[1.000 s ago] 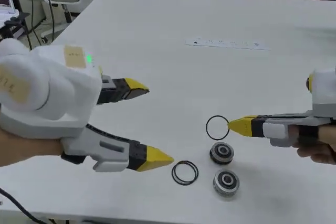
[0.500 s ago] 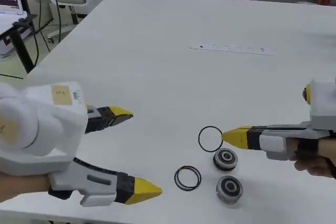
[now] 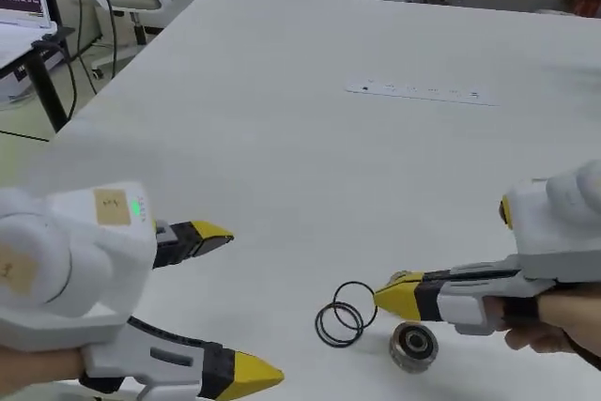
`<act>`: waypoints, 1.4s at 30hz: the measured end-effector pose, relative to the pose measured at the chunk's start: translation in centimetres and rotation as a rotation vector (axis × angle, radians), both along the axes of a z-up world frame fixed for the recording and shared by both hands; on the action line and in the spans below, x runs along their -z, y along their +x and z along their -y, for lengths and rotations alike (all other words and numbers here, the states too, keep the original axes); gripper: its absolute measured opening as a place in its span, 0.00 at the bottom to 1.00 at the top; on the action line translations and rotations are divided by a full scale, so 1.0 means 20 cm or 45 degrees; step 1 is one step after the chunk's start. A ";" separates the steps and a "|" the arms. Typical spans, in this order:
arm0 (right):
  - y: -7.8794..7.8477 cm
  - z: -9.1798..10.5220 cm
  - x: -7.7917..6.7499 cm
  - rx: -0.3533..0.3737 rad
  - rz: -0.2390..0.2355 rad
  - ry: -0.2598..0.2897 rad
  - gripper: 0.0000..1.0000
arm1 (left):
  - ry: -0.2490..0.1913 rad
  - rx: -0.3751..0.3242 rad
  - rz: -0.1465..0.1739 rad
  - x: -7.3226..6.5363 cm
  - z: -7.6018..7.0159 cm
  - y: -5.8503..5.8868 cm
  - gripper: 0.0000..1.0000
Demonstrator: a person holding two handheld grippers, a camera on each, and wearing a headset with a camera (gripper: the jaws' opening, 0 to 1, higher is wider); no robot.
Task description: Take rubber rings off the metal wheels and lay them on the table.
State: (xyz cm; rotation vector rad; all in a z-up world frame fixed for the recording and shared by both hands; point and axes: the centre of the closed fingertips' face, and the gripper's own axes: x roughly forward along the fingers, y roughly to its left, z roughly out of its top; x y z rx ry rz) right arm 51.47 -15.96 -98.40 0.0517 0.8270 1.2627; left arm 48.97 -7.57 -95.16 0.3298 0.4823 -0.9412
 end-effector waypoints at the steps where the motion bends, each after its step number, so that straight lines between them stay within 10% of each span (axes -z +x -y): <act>1: 0.00 0.00 0.01 -0.002 0.004 -0.011 0.00 | -0.002 -0.004 0.000 0.00 -0.01 0.00 0.82; 20: 0.06 0.03 0.11 -0.031 0.169 -0.141 0.11 | -0.022 -0.050 -0.012 0.01 -0.04 -0.02 0.81; 31: 0.15 0.08 0.00 -0.004 0.269 -0.121 0.11 | -0.033 -0.062 -0.012 0.00 -0.05 -0.02 0.80; 42: 0.33 0.22 -0.12 0.238 0.245 -0.023 0.11 | -0.014 -0.036 0.060 -0.10 -0.02 0.05 0.79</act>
